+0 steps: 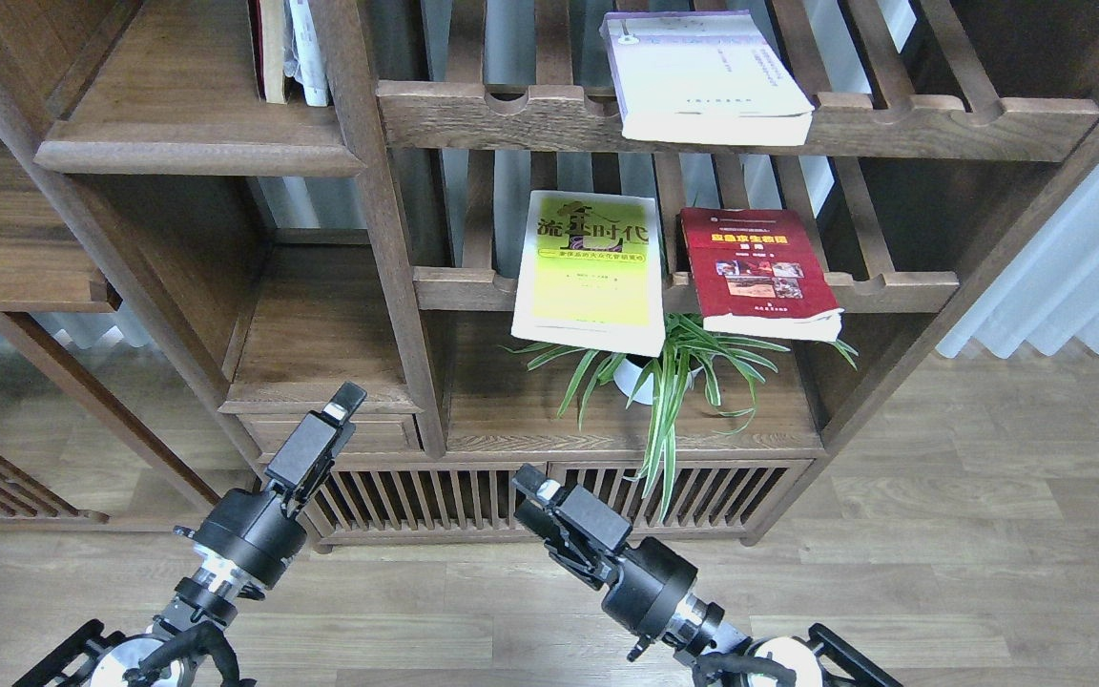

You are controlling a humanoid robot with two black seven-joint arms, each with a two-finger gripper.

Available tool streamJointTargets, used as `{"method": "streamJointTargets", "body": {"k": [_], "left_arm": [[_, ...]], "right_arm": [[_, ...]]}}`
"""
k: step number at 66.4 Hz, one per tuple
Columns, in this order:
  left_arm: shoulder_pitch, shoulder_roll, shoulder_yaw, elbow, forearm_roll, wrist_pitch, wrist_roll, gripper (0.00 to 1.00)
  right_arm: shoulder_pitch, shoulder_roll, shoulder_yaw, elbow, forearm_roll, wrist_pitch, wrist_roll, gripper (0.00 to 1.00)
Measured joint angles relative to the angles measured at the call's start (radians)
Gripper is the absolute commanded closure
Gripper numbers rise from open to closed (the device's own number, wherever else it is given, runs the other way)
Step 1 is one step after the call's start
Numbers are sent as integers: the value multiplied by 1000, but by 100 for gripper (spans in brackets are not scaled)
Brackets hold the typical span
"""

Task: Organize books on shelf

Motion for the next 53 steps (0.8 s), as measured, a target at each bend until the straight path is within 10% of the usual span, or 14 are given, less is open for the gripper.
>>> {"method": "streamJointTargets", "body": {"k": [53], "left_arm": [[6, -70, 14, -1, -6, -22, 86, 0]], "right_arm": [[-9, 0, 41, 46, 9, 0, 10, 0]]}}
